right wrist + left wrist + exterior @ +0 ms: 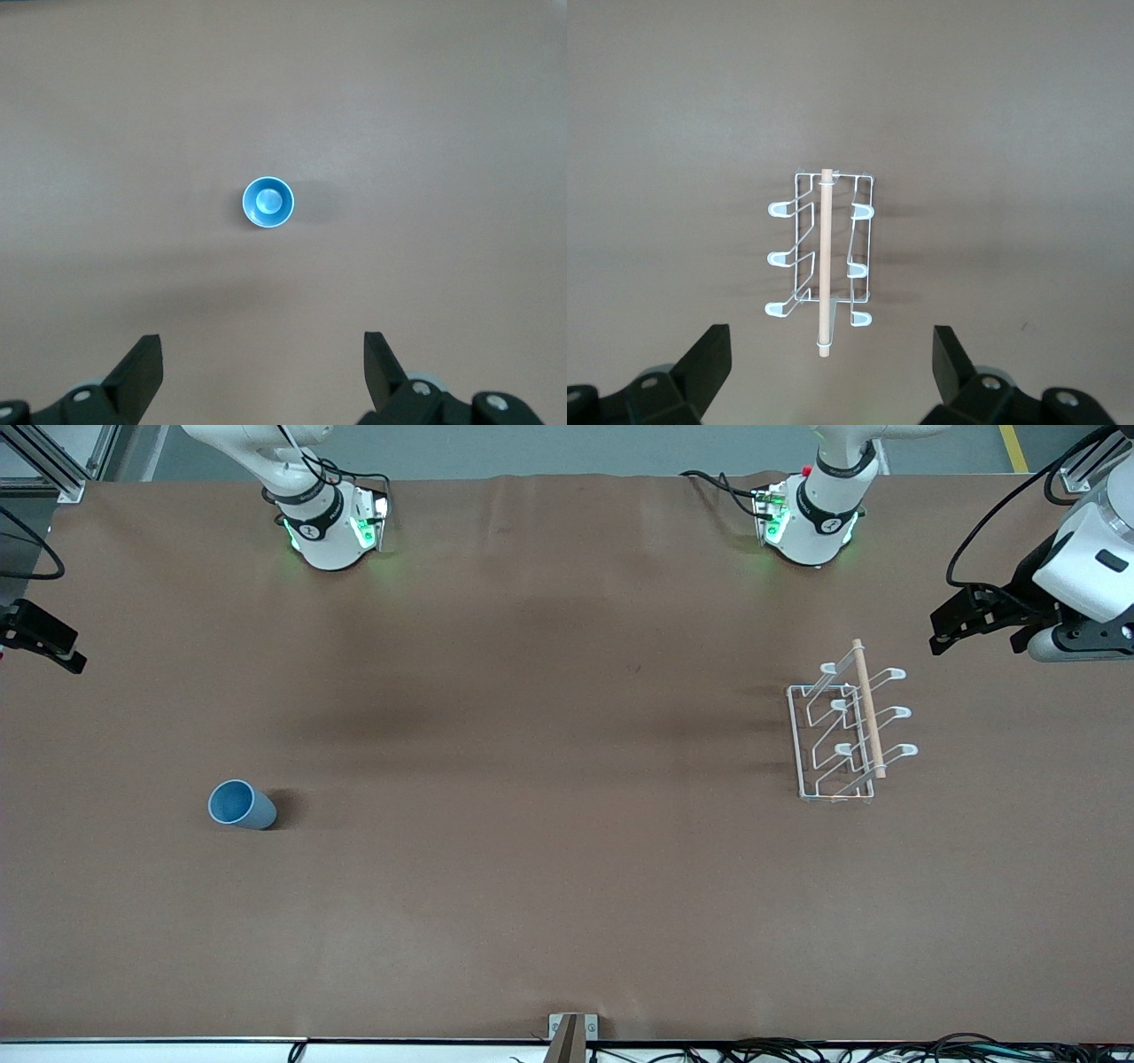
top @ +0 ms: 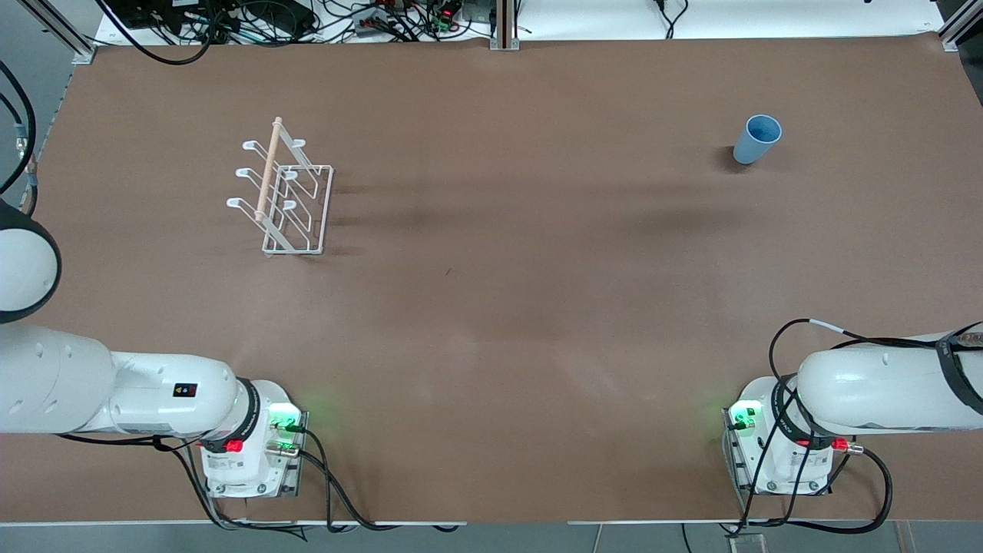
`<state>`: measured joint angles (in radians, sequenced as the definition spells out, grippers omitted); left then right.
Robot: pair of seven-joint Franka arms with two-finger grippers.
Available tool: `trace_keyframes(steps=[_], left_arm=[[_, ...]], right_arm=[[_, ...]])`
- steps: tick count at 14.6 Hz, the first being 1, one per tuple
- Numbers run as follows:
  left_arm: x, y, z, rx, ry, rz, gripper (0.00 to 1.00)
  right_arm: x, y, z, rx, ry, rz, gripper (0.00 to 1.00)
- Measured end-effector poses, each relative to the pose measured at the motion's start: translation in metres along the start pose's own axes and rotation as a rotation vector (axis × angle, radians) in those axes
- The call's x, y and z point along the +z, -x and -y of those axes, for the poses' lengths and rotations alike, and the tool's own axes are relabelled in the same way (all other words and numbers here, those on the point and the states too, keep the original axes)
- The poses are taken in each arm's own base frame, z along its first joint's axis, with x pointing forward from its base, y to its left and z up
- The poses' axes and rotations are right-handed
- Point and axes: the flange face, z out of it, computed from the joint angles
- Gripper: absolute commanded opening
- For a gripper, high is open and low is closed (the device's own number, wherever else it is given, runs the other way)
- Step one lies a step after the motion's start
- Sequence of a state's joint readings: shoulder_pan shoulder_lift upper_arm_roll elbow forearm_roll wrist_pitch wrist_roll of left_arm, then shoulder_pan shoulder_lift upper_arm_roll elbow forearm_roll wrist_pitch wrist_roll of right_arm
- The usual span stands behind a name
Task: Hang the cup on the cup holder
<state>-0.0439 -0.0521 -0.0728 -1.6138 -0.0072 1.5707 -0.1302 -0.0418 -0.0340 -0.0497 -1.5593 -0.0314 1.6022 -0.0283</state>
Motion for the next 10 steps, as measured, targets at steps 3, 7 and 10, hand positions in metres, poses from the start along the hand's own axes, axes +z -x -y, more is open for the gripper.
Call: trace_keyframes(steps=[3, 7, 10], left_arm=[[0.0, 0.0, 0.0, -0.001, 0.0, 0.0, 1.0], [0.0, 0.0, 0.001, -0.004, 0.0, 0.0, 1.0], [-0.001, -0.001, 0.013, -0.021, 0.002, -0.003, 1.0]], right_arm=[[0.0, 0.0, 0.0, 0.0, 0.0, 0.0, 1.0], [0.0, 0.0, 0.0, -0.001, 0.0, 0.0, 1.0], [0.008, -0.004, 0.0, -0.012, 0.0, 0.014, 1.0]])
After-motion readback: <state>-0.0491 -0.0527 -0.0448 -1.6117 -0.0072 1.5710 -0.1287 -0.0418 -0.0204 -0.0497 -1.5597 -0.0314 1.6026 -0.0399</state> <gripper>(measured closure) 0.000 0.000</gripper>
